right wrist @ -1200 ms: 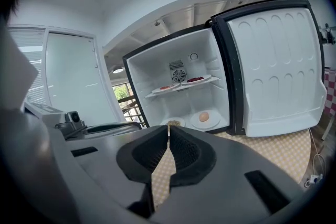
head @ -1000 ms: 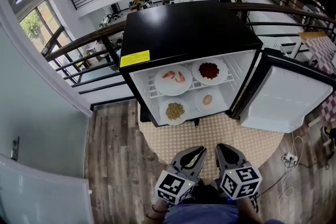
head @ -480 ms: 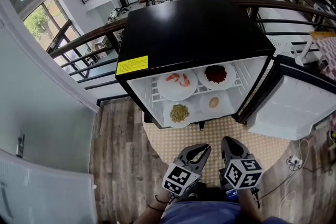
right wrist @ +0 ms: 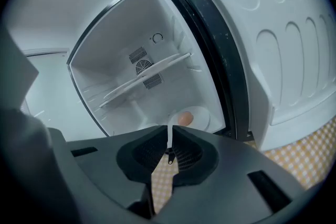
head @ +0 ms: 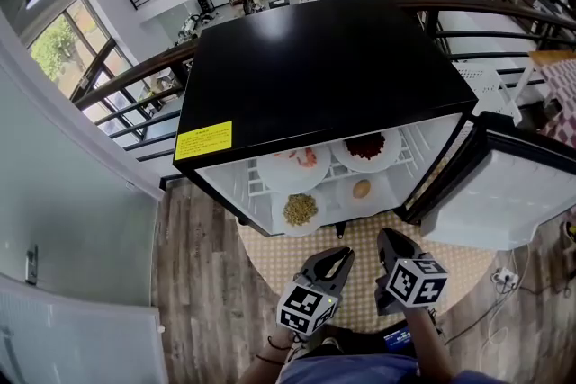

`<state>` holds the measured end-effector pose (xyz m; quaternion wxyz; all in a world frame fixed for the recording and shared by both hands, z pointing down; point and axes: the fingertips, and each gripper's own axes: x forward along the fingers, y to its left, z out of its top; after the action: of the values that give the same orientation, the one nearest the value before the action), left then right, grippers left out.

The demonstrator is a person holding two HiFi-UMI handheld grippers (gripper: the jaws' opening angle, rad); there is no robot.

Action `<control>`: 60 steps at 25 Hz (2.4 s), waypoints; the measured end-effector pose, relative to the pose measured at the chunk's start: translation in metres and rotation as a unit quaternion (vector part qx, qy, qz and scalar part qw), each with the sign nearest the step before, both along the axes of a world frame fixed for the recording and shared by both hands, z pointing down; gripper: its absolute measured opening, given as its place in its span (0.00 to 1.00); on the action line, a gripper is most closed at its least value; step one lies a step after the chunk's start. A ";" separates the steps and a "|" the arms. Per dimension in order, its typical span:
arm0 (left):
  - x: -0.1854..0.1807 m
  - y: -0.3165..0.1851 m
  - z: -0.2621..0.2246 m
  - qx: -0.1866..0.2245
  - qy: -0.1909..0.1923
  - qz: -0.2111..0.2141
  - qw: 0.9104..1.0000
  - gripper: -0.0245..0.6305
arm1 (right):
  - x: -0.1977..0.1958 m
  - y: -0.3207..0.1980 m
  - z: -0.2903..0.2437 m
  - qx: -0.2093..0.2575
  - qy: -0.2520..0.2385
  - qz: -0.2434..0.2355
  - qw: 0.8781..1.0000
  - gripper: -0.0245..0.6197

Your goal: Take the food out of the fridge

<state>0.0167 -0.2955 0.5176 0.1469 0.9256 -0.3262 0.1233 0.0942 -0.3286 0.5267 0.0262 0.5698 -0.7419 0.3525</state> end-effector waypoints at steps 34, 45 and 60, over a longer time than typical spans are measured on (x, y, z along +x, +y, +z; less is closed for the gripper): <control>-0.016 -0.042 0.058 -0.048 -0.017 -0.048 0.998 0.07 | 0.014 -0.086 0.126 -0.154 -0.206 0.171 0.951 0.35; -0.027 -0.036 0.072 -0.100 0.002 -0.066 0.993 0.10 | 0.010 -0.059 0.119 -0.166 -0.257 0.165 0.938 0.17; -0.005 -0.061 0.111 -0.240 0.136 -0.068 0.959 0.34 | 0.006 -0.034 0.106 -0.180 -0.330 0.145 0.915 0.09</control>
<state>0.0114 -0.3563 0.6284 0.4159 0.8466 -0.3265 0.0604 0.1001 -0.3625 0.6329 -0.1693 0.5077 -0.5419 0.6481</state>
